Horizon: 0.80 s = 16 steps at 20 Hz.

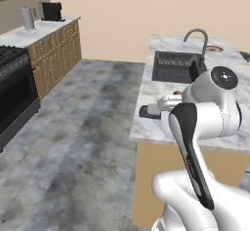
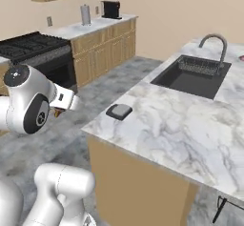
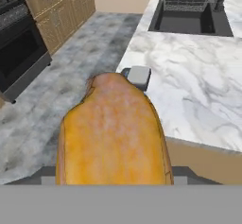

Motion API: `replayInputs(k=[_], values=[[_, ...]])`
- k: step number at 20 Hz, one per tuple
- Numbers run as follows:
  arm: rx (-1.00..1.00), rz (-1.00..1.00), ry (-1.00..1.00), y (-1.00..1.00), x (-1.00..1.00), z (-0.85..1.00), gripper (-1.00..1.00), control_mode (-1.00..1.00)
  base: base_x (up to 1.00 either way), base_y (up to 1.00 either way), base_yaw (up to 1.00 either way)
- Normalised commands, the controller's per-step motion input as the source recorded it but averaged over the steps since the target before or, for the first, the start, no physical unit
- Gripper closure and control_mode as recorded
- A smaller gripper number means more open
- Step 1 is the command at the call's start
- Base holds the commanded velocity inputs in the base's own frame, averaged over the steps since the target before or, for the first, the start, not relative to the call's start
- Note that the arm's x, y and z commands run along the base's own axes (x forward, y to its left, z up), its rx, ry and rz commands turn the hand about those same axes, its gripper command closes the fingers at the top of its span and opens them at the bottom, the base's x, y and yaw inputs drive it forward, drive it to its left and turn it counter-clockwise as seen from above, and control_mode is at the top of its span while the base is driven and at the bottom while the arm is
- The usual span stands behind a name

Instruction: Take the chicken drumstick from the fridge and place it on the digital scale on the counter by the fridge. Wait a few seconds for a reading, then move it to the plate on the dining counter.

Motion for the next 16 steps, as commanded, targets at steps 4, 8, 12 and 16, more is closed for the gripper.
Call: replayInputs(k=[4, 8, 12, 16], values=[[0.00, 0.00, 0.00, 0.00, 0.00, 0.00, 1.00, 1.00, 0.25, 0.40, -0.66], [0.00, 0.00, 0.00, 0.00, 0.00, 0.00, 1.00, 1.00, 0.24, 0.58, -0.57], [0.00, 0.00, 0.00, 0.00, 0.00, 0.00, 1.00, 1.00, 0.34, 0.64, -0.38], [0.00, 0.00, 0.00, 0.00, 0.00, 0.00, 1.00, 1.00, 0.54, 0.46, -0.25]])
